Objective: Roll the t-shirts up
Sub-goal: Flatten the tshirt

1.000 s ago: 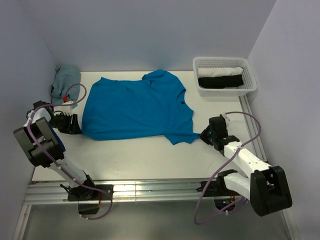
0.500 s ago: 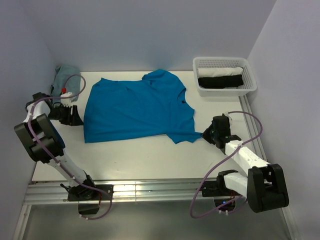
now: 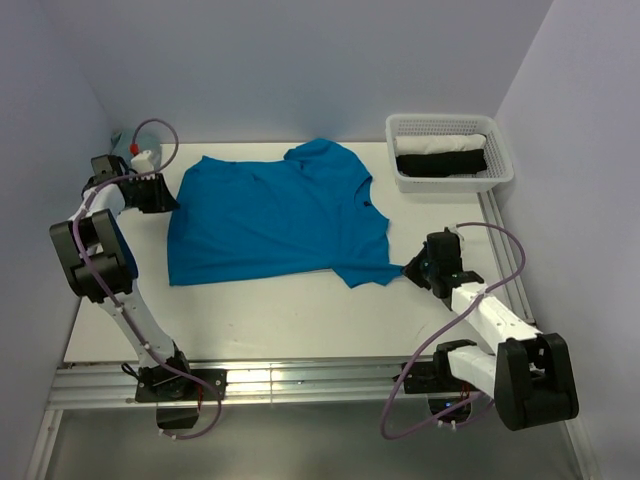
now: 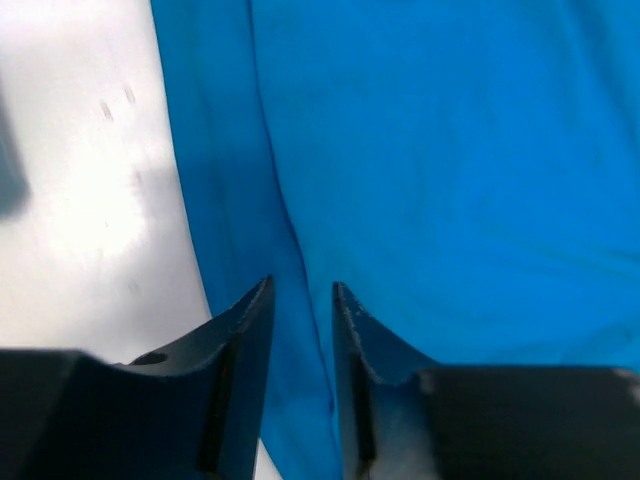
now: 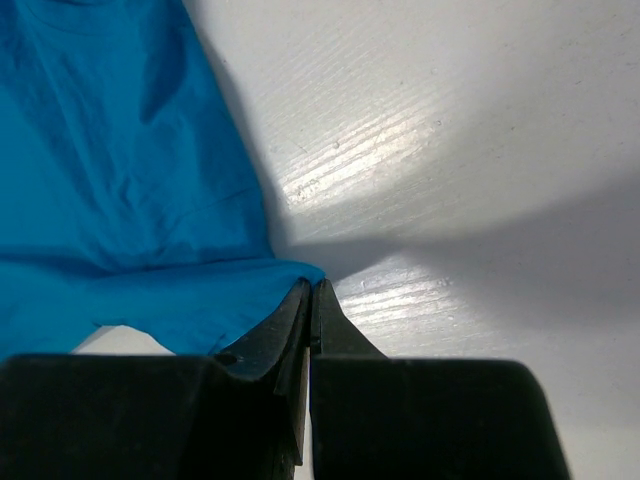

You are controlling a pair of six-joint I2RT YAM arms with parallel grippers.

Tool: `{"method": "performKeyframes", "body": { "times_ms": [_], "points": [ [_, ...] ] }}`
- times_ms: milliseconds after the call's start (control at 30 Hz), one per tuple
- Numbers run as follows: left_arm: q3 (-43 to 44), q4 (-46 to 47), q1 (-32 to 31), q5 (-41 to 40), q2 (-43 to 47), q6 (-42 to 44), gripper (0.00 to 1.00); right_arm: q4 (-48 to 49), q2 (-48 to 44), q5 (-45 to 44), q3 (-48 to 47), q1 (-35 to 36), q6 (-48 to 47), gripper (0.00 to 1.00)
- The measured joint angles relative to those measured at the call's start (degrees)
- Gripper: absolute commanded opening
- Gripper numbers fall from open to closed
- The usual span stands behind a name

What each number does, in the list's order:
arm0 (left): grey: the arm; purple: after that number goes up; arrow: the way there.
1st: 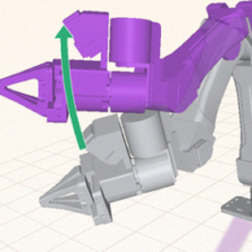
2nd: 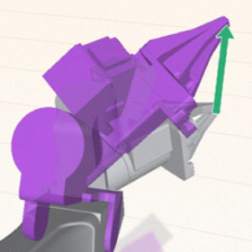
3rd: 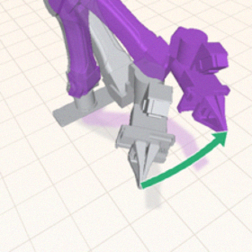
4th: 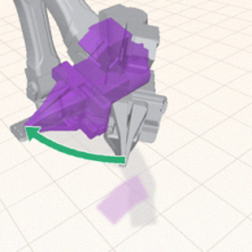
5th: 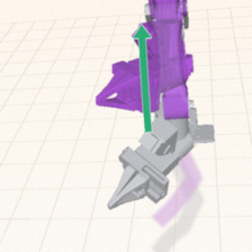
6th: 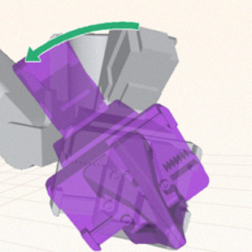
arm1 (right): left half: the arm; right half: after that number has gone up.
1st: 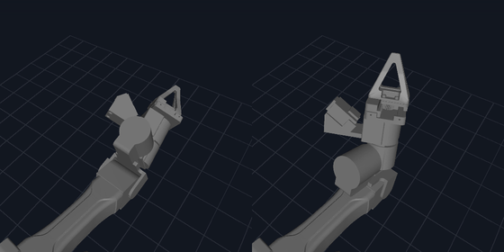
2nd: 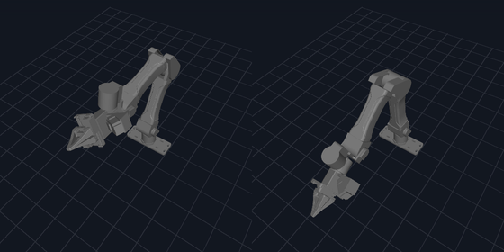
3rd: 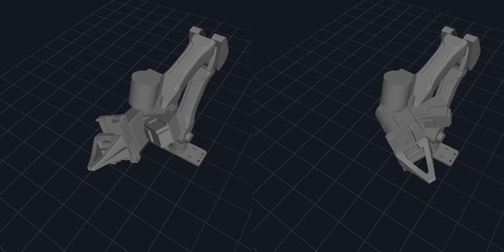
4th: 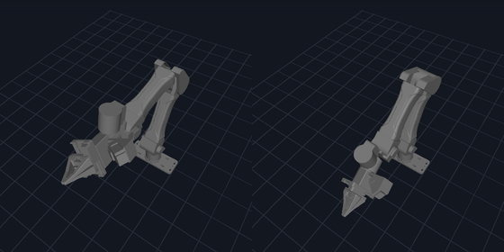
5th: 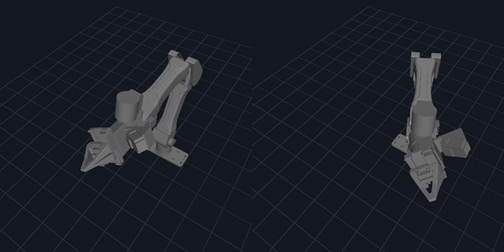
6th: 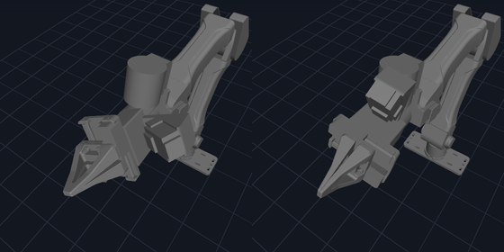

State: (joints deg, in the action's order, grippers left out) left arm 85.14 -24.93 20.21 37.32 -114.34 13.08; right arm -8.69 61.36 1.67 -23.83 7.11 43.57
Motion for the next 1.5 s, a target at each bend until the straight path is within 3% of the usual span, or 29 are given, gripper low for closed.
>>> {"method": "performKeyframes", "body": {
  "times_ms": [167, 333, 567, 733, 1267, 1500],
  "points": [
    [-6.3, -7.4, 1.1, 0.4, 5.4, 5.7, 0.29, -1.4, -2.3, 0.1, 0.2, 0.0, -0.1, 0.00],
    [-11.5, -13.6, 2.0, 0.1, 10.0, 10.4, 0.38, -2.1, -3.3, 0.1, 0.9, 0.0, -0.4, 0.00],
    [-14.0, -15.2, 1.9, -3.1, 9.8, 11.2, 0.50, -2.0, -3.3, 0.2, 2.4, 0.0, -0.4, 0.00],
    [-15.5, -14.8, 1.0, -6.0, 9.8, 11.2, 0.52, -1.9, -3.2, 0.3, 2.6, 0.0, -0.4, 0.00],
    [-15.8, -14.6, -0.3, -8.7, 7.0, 11.2, 0.42, -1.6, -2.8, 0.3, 2.6, 0.0, -0.4, 0.00],
    [-15.7, -15.1, -0.4, -7.7, 6.6, 11.3, 0.32, -1.6, -2.6, 0.3, 2.6, 0.0, -0.4, 0.00]
  ]
}}
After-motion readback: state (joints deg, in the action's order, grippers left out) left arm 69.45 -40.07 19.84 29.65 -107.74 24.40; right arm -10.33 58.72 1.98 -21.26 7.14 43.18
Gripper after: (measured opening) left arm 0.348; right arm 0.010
